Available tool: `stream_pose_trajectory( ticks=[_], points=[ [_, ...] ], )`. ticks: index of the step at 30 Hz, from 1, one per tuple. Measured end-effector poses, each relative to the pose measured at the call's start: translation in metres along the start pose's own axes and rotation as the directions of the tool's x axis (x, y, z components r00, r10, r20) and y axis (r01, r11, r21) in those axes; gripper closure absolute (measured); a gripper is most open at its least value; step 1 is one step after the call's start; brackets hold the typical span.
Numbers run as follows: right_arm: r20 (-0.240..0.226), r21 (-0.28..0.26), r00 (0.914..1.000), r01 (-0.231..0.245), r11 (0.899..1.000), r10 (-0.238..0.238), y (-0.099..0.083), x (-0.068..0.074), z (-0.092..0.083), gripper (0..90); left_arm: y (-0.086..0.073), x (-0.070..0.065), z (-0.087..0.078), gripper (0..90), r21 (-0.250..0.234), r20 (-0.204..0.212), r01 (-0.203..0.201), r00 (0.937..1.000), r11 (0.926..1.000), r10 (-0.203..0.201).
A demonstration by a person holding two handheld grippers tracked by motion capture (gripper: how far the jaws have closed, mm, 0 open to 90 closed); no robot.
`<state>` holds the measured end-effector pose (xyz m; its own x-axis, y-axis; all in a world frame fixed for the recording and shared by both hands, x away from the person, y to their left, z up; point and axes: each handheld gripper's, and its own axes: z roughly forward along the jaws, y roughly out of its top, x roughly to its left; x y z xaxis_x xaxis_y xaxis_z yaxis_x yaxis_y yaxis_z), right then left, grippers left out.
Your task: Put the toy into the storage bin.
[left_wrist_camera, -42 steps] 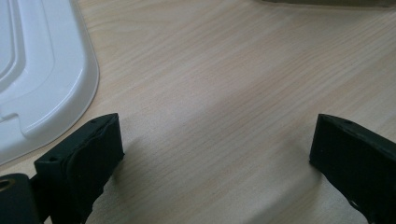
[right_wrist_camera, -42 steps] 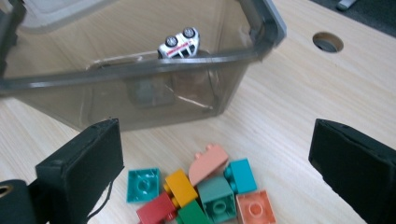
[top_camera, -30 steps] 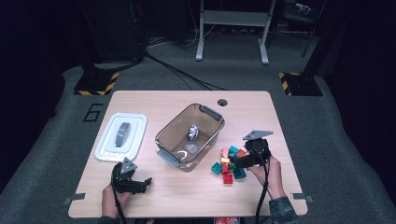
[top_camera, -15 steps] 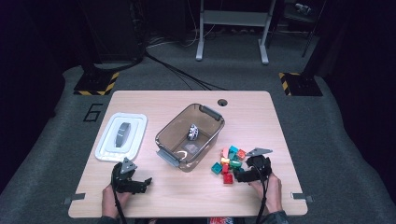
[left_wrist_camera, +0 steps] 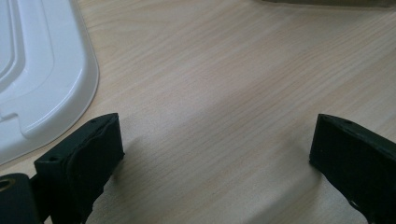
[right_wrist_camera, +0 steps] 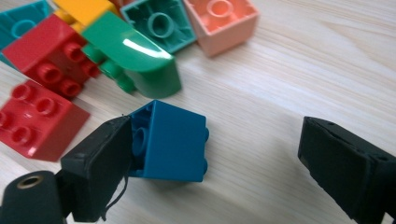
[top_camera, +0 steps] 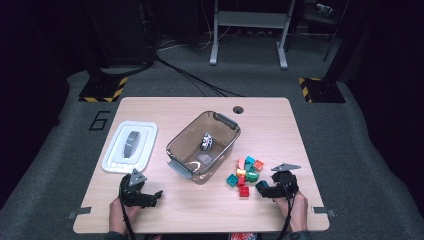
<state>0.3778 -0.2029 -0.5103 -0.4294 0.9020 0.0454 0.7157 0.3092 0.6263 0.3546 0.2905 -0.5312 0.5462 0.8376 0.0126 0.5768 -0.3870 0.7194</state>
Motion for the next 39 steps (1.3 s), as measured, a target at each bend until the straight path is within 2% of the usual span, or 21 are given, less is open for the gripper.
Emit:
stream_pose_trajectory(
  ticks=[7,10,11,12,14,19,21,22,26,29,31,33,38,39],
  points=[
    [0.049,0.005,0.9985,-0.024,1.000,0.024,-0.005,-0.014,-0.010,11.2,0.000,0.000,0.000,2.6,0.000,0.000,-0.001,1.0000,1.0000,0.001],
    [0.047,-0.015,0.9982,-0.038,0.999,0.038,-0.005,-0.020,-0.015,11.4,0.000,0.000,0.000,2.5,0.000,0.000,-0.001,1.0000,1.0000,0.001],
    [0.033,-0.027,0.9980,-0.052,0.998,0.053,-0.005,-0.020,-0.017,11.4,0.000,0.000,0.000,2.5,0.000,0.000,-0.001,1.0000,1.0000,0.001],
    [0.015,-0.036,0.9972,-0.073,0.997,0.073,-0.004,-0.020,-0.019,11.5,0.000,0.000,0.000,2.6,0.000,0.000,-0.001,1.0000,1.0000,0.001],
    [-0.005,-0.068,0.9980,-0.063,0.996,0.063,-0.001,-0.018,-0.020,11.7,0.000,0.001,0.000,2.5,0.001,-0.005,-0.014,0.9999,0.9999,0.014],
    [0.023,-0.089,0.9979,-0.058,0.994,0.061,0.010,-0.009,-0.016,13.7,0.000,0.000,0.000,2.6,-0.003,-0.007,-0.014,0.9999,0.9999,0.014],
    [0.042,-0.096,0.9958,-0.077,0.992,0.082,0.014,-0.007,-0.011,14.0,0.000,0.000,0.000,2.6,-0.003,-0.006,-0.014,0.9999,0.9999,0.014],
    [0.056,-0.090,0.9934,-0.095,0.991,0.100,0.016,-0.006,-0.008,14.1,0.000,0.000,0.000,2.7,-0.003,-0.006,-0.015,0.9999,0.9999,0.015],
    [0.093,-0.068,0.9883,-0.115,0.991,0.121,0.018,-0.008,0.000,14.4,0.000,0.000,0.000,2.8,-0.004,-0.004,-0.012,0.9999,0.9999,0.012],
    [0.117,-0.038,0.9868,-0.109,0.993,0.112,0.016,-0.008,0.002,15.3,0.000,0.000,0.000,2.9,-0.005,-0.001,-0.011,0.9999,0.9999,0.011],
    [0.130,-0.028,0.9872,-0.091,0.995,0.093,0.014,-0.007,0.001,16.0,0.000,0.000,0.000,2.9,-0.004,-0.002,-0.014,0.9999,0.9999,0.014],
    [0.135,-0.021,0.9865,-0.091,0.996,0.093,0.011,-0.005,-0.002,17.2,0.000,-0.001,0.000,2.9,-0.007,0.001,-0.001,1.0000,1.0000,0.001],
    [0.143,-0.010,0.9859,-0.085,0.996,0.086,0.003,-0.007,-0.011,21.2,0.000,0.000,0.000,2.9,-0.001,-0.002,-0.007,1.0000,1.0000,0.007],
    [0.144,-0.008,0.9848,-0.097,0.995,0.097,0.001,-0.007,-0.013,22.4,0.000,0.000,0.000,2.9,-0.001,-0.002,-0.007,1.0000,1.0000,0.007]
  ],
)
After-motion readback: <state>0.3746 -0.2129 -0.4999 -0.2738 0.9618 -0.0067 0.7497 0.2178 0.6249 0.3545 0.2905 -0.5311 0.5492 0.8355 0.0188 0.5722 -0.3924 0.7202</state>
